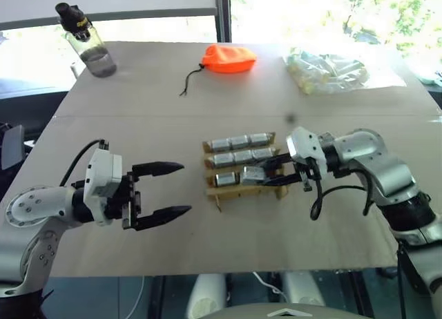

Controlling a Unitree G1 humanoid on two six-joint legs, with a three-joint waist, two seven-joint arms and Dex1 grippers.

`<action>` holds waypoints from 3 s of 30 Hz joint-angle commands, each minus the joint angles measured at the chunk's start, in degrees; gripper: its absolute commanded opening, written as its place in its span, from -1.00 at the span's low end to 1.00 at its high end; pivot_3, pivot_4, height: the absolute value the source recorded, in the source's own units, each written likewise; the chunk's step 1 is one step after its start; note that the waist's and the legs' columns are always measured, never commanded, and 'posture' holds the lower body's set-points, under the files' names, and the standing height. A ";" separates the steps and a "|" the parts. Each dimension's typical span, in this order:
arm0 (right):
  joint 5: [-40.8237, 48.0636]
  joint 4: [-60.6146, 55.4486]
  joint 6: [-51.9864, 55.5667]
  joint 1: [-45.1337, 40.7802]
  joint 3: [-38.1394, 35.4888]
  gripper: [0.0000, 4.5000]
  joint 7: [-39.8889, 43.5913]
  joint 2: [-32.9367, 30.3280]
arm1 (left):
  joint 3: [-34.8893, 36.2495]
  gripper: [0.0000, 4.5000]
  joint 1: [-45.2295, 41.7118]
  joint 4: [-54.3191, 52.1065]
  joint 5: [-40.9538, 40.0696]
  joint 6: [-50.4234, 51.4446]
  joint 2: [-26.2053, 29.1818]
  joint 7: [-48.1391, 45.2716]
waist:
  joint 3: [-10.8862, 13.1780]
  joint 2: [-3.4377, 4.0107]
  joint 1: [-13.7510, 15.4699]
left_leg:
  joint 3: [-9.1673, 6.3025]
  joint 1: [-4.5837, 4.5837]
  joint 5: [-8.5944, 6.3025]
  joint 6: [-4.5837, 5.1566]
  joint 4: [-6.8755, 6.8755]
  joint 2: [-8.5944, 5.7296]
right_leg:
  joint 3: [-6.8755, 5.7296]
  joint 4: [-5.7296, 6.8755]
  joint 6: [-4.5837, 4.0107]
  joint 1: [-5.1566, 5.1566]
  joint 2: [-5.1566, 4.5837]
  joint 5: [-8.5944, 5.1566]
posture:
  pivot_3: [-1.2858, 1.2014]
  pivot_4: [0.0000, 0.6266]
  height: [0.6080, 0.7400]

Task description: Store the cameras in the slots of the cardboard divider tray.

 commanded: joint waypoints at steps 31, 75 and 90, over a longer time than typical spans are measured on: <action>-12.01 19.01 -9.03 -12.13 5.12 -0.15 7.22 6.34 | 4.33 1.00 2.42 -2.19 -1.25 -0.21 3.77 -4.17 | 0.07 0.12 -0.04 | 0.01 -0.03 0.01 -0.04 0.03 -0.03 | -0.15 0.06 -0.01 0.00 -0.13 0.01 | 0.03 -0.52 0.78; -10.86 20.59 -0.13 12.11 -25.74 0.99 -44.06 4.28 | -5.64 1.00 -14.03 2.14 -1.80 2.70 2.05 1.78 | 0.07 0.13 -0.14 | 0.12 0.05 0.03 -0.06 0.02 -0.02 | 0.10 0.10 0.02 0.01 0.00 0.01 | 0.03 -0.52 0.78; -9.22 16.36 -3.59 13.90 -25.52 -0.12 -41.65 5.33 | -5.92 1.00 -15.26 3.41 -1.88 3.10 1.87 2.25 | 0.07 0.14 -0.01 | 0.06 0.01 0.03 -0.06 0.02 -0.02 | 0.08 0.11 0.02 0.01 -0.02 0.01 | 0.03 -0.52 0.78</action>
